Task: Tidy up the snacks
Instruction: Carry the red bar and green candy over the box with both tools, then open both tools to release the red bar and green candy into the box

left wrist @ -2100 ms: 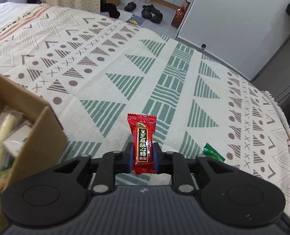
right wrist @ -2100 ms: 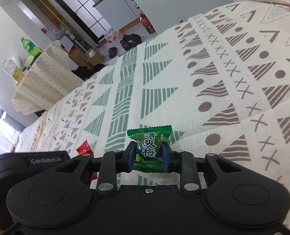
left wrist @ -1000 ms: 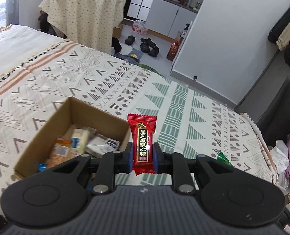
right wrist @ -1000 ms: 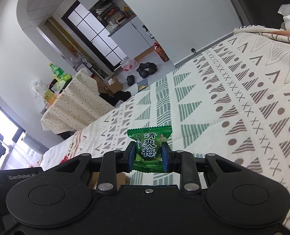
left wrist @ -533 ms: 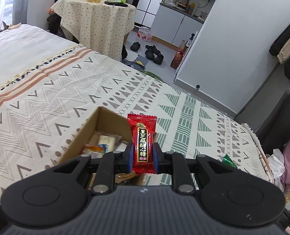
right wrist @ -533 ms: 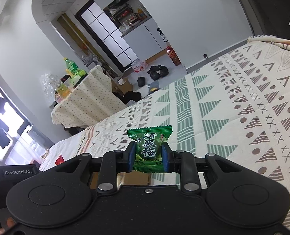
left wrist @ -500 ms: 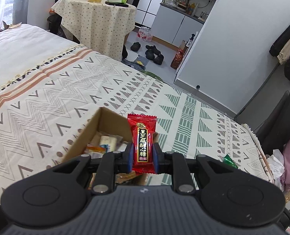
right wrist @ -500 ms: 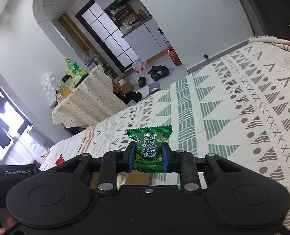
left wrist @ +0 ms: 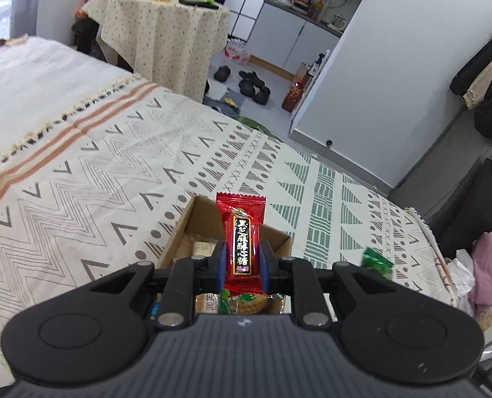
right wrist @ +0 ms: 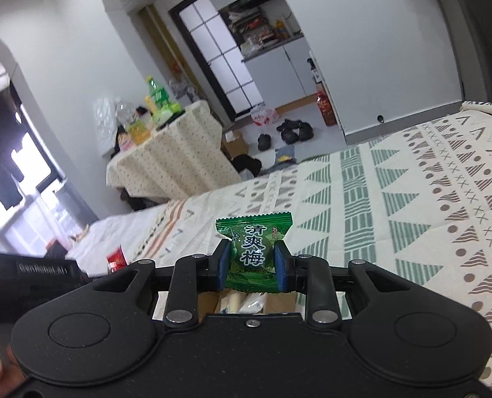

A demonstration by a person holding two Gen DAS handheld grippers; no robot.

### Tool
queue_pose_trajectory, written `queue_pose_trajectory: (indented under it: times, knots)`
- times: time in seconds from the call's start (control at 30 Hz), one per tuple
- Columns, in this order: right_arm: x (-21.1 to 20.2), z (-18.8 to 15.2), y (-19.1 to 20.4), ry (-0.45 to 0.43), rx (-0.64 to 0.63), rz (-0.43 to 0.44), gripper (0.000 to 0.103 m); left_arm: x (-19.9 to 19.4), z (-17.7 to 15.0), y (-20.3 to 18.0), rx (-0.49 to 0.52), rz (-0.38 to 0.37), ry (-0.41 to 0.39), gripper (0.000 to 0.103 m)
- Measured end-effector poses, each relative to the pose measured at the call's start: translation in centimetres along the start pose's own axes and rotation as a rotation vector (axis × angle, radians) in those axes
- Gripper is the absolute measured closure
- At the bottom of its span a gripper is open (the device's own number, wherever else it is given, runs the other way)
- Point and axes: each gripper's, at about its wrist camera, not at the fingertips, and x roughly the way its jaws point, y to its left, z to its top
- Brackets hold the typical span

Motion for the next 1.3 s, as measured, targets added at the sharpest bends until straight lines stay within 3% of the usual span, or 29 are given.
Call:
queue_pose_trajectory:
  times: [0.53,0.83,0.93,1.17,1.27,1.3]
  knots:
    - [5.4,-1.4,3.9,0.084,-0.066,-0.012,0.075,7.2,1.5,3.9,-0.008,-0.064,0.094,0.083]
    - [8.0,-2.1,3.9,0.141,-0.048,-0.019,0.075,9.8,2.4,5.9,-0.051,-0.01,0.141,0.078]
    - [8.5,-2.2,4.2,0.15,-0.046,-0.012,0.075,9.7,2.6,6.2,-0.058,0.0,0.147,0.073]
    - [9.7,-1.9,5.2,0.147,-0.03,0.036,0.075,8.4,3.1,7.2,-0.06,0.038,0.117,0.045]
    - [10.0,-1.9,5.9,0.136,-0.029,0.061,0.063,7.7,3.2,7.8,-0.061,0.066,0.102,0.029]
    - [10.1,-2.0,6.0,0.146,-0.027,0.057,0.048,7.5,3.2,8.0,-0.064,0.075,0.1,0.027]
